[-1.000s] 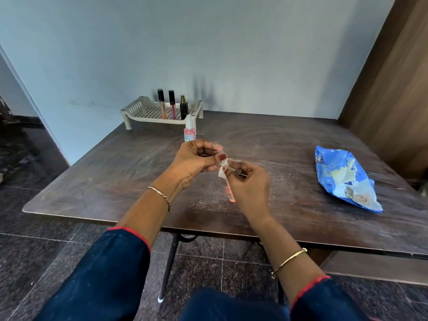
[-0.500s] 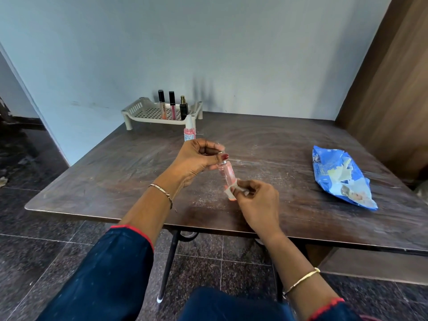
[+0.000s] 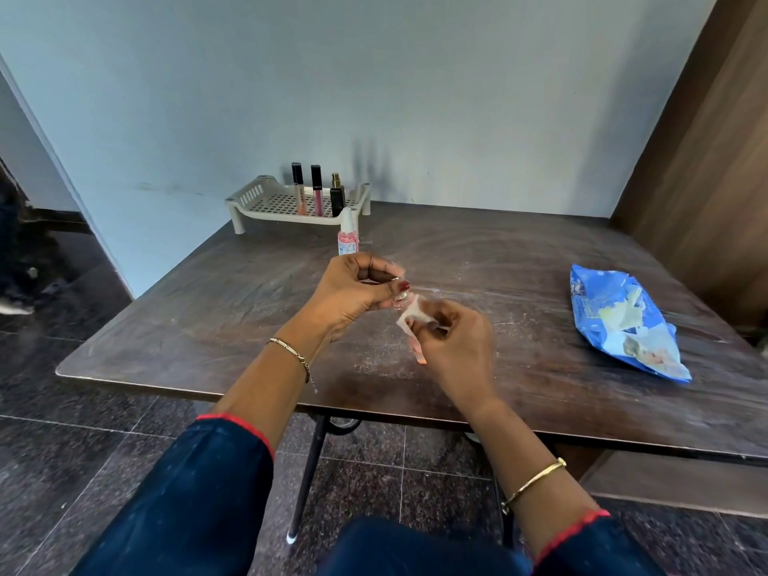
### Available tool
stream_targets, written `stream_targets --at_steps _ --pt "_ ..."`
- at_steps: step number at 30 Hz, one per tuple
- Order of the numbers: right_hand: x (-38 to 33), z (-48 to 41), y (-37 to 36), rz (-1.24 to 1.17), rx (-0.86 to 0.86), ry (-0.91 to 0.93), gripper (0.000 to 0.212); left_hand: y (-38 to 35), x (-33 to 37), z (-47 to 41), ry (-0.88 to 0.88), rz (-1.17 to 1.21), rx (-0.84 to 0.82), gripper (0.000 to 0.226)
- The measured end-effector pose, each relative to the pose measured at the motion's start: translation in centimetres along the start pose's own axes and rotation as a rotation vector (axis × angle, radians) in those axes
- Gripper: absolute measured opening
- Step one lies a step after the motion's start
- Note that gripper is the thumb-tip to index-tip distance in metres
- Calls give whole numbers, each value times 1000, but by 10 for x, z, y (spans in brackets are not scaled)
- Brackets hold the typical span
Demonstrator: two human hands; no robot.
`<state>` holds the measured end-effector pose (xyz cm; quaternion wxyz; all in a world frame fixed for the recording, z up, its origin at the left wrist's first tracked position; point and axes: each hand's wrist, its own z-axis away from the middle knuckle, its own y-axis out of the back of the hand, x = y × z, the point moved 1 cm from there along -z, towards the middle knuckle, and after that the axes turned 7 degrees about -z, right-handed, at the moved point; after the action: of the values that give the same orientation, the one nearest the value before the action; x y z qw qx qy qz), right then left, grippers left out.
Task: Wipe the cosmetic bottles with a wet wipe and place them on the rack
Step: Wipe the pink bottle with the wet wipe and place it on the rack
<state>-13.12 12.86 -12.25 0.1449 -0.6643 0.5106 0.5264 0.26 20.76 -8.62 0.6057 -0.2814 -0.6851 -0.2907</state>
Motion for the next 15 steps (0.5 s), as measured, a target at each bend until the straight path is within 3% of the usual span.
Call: stream_targets --at_steps 8,15 --pt "24 16 18 163 -84 -94 27 -2 2 2 5 0 -16 17" --pt "10 -10 12 20 -104 -99 21 -4 6 -3 33 -10 -4 19"
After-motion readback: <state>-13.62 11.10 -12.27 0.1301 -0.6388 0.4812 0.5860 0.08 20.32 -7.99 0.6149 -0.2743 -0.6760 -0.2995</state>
